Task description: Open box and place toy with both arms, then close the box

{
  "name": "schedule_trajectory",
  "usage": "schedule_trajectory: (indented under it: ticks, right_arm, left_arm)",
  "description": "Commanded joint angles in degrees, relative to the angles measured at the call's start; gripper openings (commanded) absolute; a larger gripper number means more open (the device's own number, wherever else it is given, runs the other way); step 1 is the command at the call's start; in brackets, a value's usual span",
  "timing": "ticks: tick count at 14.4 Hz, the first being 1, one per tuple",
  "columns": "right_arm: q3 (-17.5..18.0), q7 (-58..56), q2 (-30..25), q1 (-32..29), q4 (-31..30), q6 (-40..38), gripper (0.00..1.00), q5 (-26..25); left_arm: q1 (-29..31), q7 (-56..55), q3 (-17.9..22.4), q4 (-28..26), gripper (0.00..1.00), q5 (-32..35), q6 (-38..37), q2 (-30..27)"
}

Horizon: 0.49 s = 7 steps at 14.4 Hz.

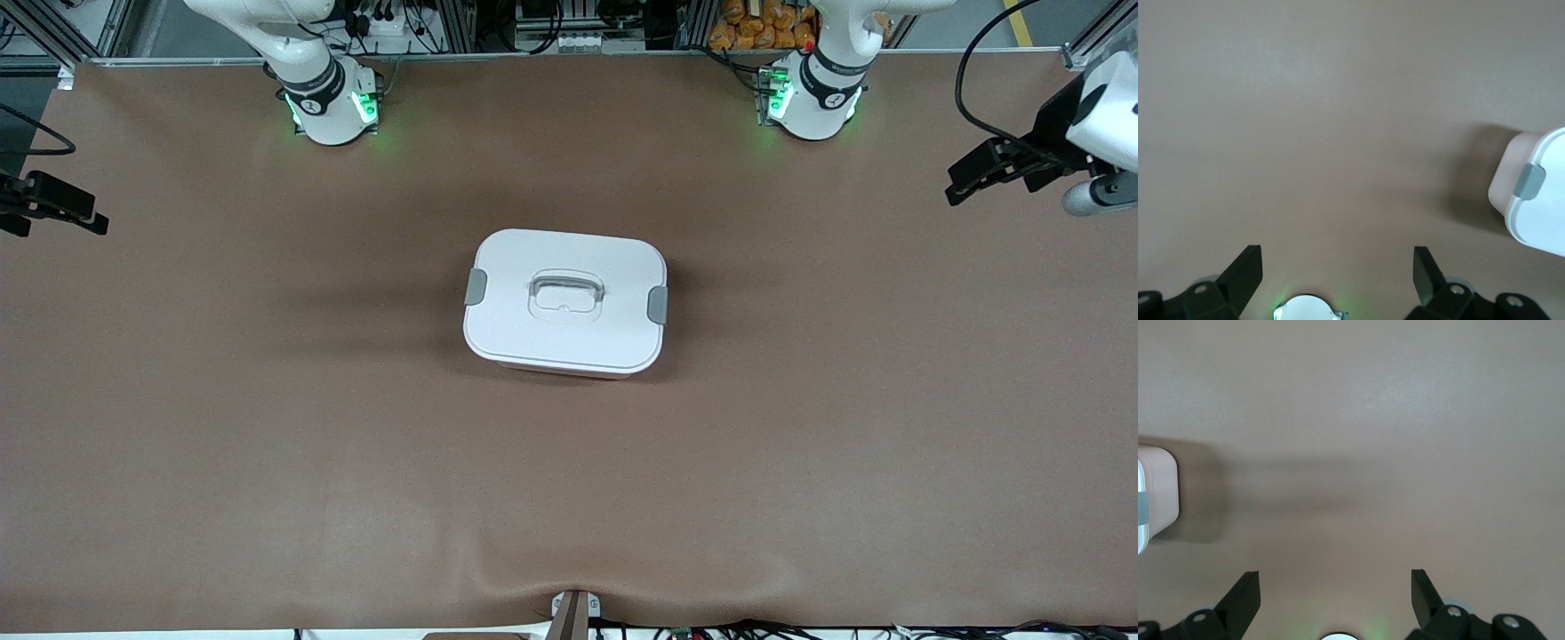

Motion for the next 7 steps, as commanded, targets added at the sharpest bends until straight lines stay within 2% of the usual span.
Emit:
schedule_trajectory:
  ticks: [1,7]
  right_arm:
    - [0.83,0.37,0.27,-1.02,0.5,0.02,1.0,0.21]
    - [0.83,0.37,0.35,-1.11,0.68,0.02,1.0,0.3]
  left_arm:
    - [-1.45,1.54,1.14,-3.87,1.0,-1.12,0.13,-3.87]
    - [-2.15,3.66,1.05,-4.49,1.0,-0.42,-0.22,-4.58]
